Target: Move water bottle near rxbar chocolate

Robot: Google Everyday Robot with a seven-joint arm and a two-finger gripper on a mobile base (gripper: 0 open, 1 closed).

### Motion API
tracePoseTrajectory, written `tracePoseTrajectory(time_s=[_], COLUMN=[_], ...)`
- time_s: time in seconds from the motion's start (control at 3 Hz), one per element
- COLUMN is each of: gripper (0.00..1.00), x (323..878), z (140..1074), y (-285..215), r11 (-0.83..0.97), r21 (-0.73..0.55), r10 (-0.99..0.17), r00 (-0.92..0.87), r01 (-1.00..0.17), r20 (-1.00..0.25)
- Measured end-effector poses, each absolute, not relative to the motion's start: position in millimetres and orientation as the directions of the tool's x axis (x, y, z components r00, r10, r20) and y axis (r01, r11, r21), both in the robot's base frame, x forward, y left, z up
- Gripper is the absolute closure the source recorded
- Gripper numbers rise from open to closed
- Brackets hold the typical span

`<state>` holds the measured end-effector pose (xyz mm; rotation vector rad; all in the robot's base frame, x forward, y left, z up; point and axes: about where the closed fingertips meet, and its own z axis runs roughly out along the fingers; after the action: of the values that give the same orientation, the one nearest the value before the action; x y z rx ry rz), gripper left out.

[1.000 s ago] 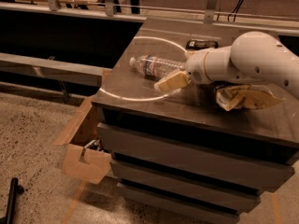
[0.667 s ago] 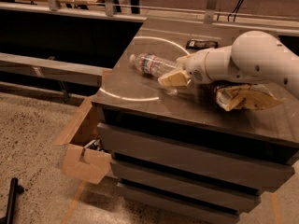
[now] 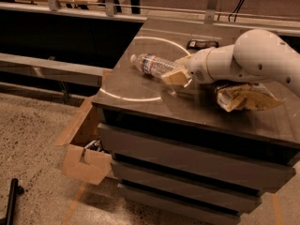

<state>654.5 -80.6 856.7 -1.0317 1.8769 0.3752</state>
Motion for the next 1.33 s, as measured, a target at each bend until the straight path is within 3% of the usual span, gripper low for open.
tracePoseTrajectory(time_s=[0.33, 1.33], gripper=[1.0, 1.0], x=[642.1, 564.2], z=[867.8, 895.3], y=[-77.3, -101.6], r11=[0.574, 0.643], r21=[-0.171, -0.202], r10=[-0.514, -0.51], r00=[-0.189, -0.217], r01=[-0.801, -0.739], r20=[-0.837, -0.832])
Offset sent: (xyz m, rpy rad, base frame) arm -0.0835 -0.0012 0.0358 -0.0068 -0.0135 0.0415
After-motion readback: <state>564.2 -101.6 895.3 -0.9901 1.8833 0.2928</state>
